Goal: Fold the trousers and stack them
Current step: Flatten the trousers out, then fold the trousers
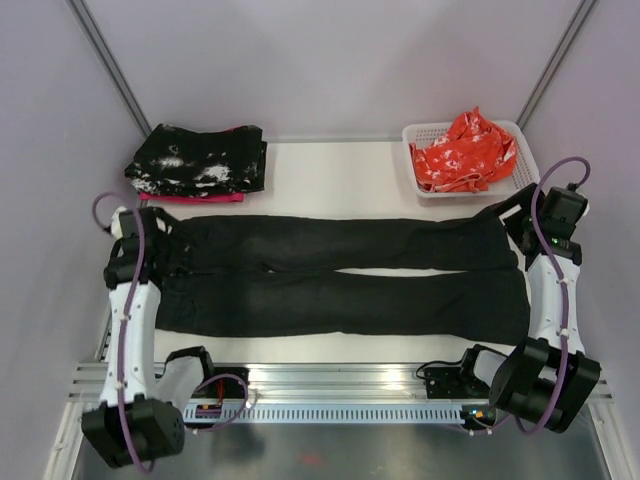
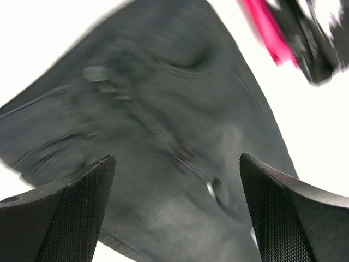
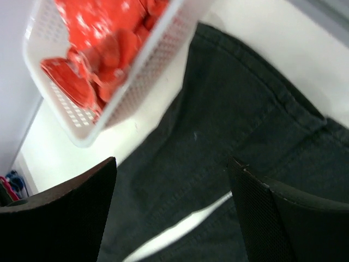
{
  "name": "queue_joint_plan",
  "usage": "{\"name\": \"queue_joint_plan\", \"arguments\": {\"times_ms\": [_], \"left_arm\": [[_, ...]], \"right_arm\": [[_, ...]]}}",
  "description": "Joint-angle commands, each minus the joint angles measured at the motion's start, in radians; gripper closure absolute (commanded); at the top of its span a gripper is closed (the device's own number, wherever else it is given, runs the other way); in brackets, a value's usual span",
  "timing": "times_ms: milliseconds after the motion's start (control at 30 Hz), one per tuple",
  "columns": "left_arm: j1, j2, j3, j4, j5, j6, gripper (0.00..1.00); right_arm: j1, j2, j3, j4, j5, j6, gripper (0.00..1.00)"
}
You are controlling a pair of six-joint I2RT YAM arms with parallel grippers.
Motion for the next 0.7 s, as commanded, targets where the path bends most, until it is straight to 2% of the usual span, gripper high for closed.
{"name": "queue_joint_plan", "arguments": {"times_ms": [0, 133, 233, 333, 433, 667], "left_arm": [[0.056, -0.133, -0.057, -0.205, -0.245, -0.272, 0.00], [0.133, -0.170, -0.146, -0.240, -0.294, -0.394, 0.01], [0.232, -0.098, -0.189, -0.242, -0.275, -0.420, 0.01], [0.346, -0.022, -0.223, -0.228, -0.195, -0.382, 0.01], [0.406, 0.017, -0.267, -0.167, -0.161, -0.307, 0.02], [0.415, -0.132, -0.402, -0.076, -0.181, -0.289, 0.10]], "right_arm": [[-0.001, -0.041, -0.051, -0.096, -0.038, -0.001, 0.12], [0.011, -0.049, -0.079, -0.110, -0.060, 0.031, 0.12], [0.018, -0.041, -0.088, -0.102, -0.091, 0.046, 0.12], [0.022, -0.023, -0.086, -0.101, -0.081, 0.048, 0.12], [0.022, -0.006, -0.094, -0.087, -0.084, 0.062, 0.12], [0.022, -0.020, -0.124, -0.150, -0.010, 0.113, 0.12]]}}
